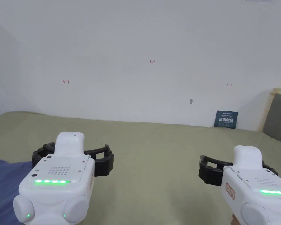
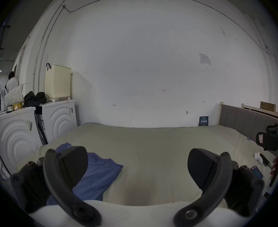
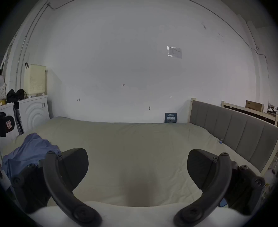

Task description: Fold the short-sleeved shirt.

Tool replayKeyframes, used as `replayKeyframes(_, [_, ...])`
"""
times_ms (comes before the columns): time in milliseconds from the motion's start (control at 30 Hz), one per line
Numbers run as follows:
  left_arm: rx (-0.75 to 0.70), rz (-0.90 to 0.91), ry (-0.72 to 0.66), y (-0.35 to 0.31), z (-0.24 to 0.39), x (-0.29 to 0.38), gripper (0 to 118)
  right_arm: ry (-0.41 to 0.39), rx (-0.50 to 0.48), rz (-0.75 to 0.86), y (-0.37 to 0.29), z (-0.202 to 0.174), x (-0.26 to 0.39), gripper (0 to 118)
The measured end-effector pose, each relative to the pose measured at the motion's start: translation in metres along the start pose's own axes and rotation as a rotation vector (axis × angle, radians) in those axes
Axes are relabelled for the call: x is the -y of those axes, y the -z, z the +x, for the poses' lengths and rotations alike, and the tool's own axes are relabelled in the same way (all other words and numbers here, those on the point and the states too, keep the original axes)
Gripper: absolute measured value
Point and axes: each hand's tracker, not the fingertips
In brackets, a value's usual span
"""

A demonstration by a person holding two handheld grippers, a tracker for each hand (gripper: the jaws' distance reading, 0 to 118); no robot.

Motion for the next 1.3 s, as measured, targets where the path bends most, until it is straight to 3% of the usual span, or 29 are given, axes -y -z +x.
replayKeyframes(133, [0.003,-0.031,-0.022,0.003,-0.002,0.002,118,0.019,-0.003,-0.027,0.001,-0.002,-0.001,117])
replayKeyframes(167, [0.012,-0.047,-0.02,0.002,-0.001,0.003,112,0.015,-0.007,-0.033,-0.001,-0.004,-0.001,110])
replayKeyframes(200, [0.018,-0.048,-0.018,-0.001,-0.001,0.004,77,0.008,-0.012,-0.025,-0.006,-0.006,-0.001,67])
replayKeyframes(233, [0.023,-0.048,-0.001,-0.003,0.001,0.005,21,-0.019,-0.017,0.012,-0.011,-0.009,-0.001,1])
replayKeyframes(267, [-0.023,-0.063,0.04,-0.004,0.004,0.006,0,-0.054,0.011,0.006,-0.011,-0.013,-0.001,1])
replayKeyframes(300, [-0.054,-0.042,0.048,-0.004,0.005,0.014,0,-0.025,-0.025,-0.038,-0.011,-0.016,0.005,1])
replayKeyframes(400, [-0.005,-0.036,0.02,-0.007,0.001,0.014,0,-0.015,-0.044,-0.024,-0.011,-0.01,0.006,1])
replayKeyframes(567, [-0.055,-0.037,0.018,-0.031,-0.026,-0.001,0,-0.021,-0.142,-0.059,-0.006,-0.028,0.002,1])
replayKeyframes(867, [-0.332,-0.073,0.06,-0.106,-0.128,-0.004,0,-0.068,-0.511,0.002,-0.02,-0.171,-0.008,1])
replayKeyframes(1033, [-0.476,-0.094,-0.02,-0.152,-0.178,0.006,0,-0.084,-0.699,-0.025,-0.039,-0.243,-0.002,1])
replayKeyframes(1133, [-0.532,-0.126,-0.018,-0.163,-0.197,0.017,0,-0.107,-0.78,-0.047,-0.042,-0.264,0.006,1])
replayKeyframes(1300, [-0.484,-0.188,-0.051,-0.133,-0.22,0.017,0,-0.107,-0.768,-0.064,-0.033,-0.257,0.011,1])
